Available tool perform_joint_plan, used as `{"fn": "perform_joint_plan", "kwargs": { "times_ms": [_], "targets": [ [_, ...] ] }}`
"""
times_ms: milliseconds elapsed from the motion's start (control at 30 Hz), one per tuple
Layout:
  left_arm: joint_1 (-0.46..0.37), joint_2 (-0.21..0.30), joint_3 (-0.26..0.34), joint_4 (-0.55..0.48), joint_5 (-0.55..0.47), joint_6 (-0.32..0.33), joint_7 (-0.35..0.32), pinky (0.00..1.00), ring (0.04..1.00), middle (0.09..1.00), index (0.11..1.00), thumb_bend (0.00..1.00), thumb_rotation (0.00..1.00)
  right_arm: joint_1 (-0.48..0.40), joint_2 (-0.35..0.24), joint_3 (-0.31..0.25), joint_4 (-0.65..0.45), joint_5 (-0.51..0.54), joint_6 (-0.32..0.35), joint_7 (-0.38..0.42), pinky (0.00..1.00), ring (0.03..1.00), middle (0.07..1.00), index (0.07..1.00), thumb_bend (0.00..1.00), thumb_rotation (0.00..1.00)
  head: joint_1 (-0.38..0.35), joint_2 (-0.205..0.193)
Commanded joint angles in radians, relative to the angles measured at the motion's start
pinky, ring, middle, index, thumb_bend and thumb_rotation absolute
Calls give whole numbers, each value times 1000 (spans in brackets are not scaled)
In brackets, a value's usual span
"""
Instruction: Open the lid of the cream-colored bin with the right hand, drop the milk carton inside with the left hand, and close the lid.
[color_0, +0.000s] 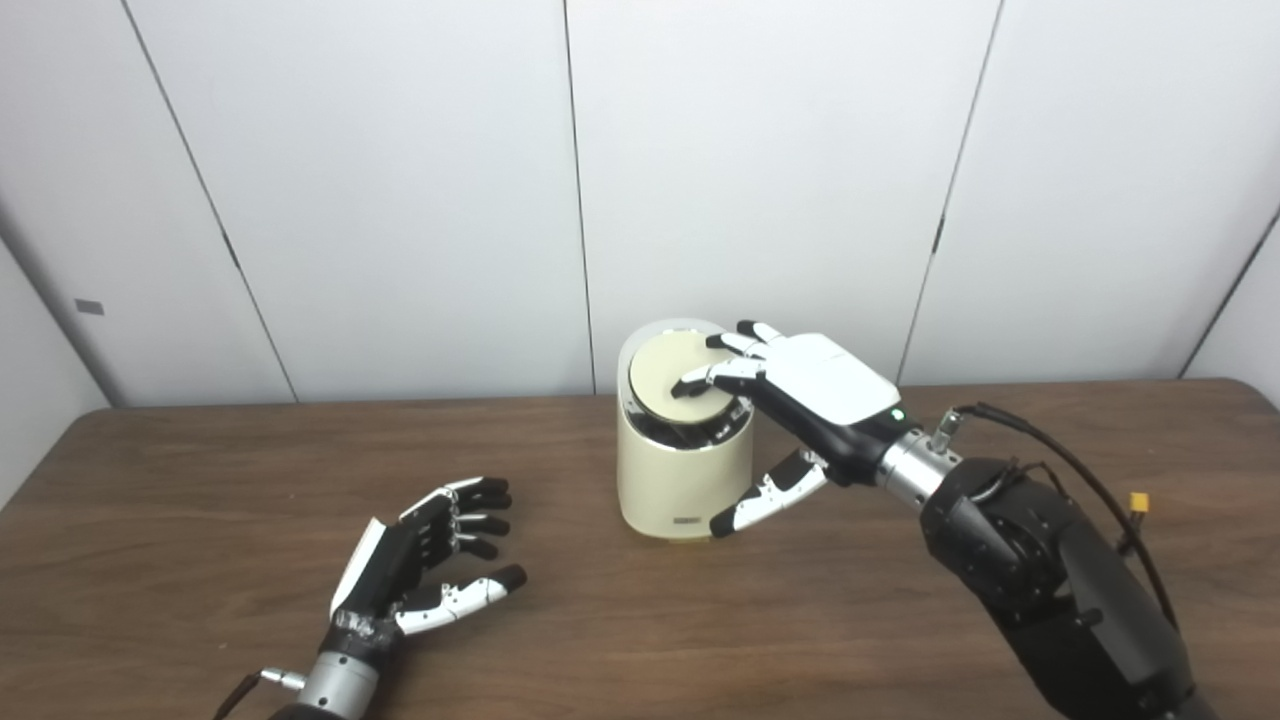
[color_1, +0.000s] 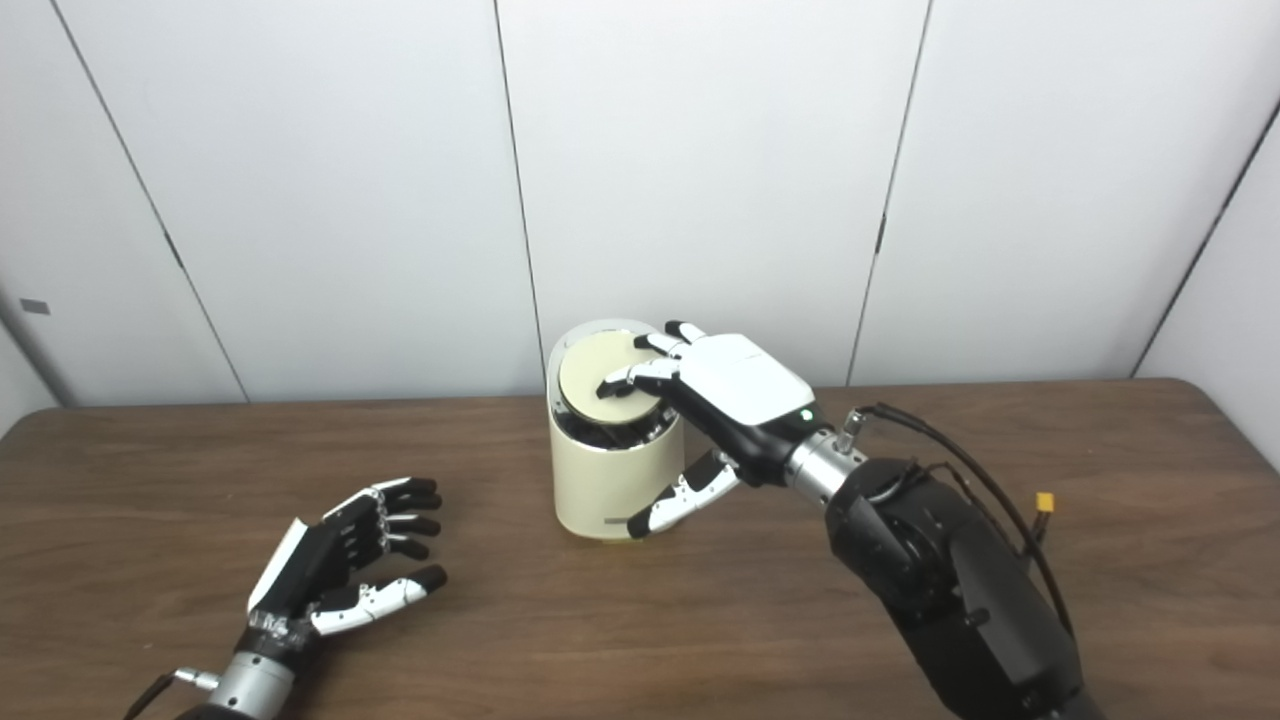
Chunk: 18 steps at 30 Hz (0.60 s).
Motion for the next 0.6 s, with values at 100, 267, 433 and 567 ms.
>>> {"fn": "perform_joint_plan", "kwargs": {
  "times_ms": [100, 267, 433, 567],
  "targets": [
    [19, -3, -2, -11, 18, -14, 19, 603, 688, 758, 794, 738, 178, -31, -51, 41, -23, -53, -68, 6, 942, 922, 762, 765, 871, 430, 5, 4],
    [22, -7, -2, -14, 21, -15, 19, 597, 687, 755, 793, 746, 202, -28, -65, 75, -21, -79, -111, 15, 908, 896, 741, 745, 896, 414, 9, 8],
    [26, -9, -1, -17, 14, -14, 18, 600, 690, 758, 798, 742, 193, -31, -84, 114, -37, -108, -105, 62, 923, 887, 731, 740, 913, 482, 12, 11],
    [29, -9, 0, -27, 19, 0, 22, 601, 692, 759, 800, 745, 201, -29, -81, 107, -53, -96, -92, 70, 943, 901, 741, 748, 904, 490, 11, 12]
  ]
}}
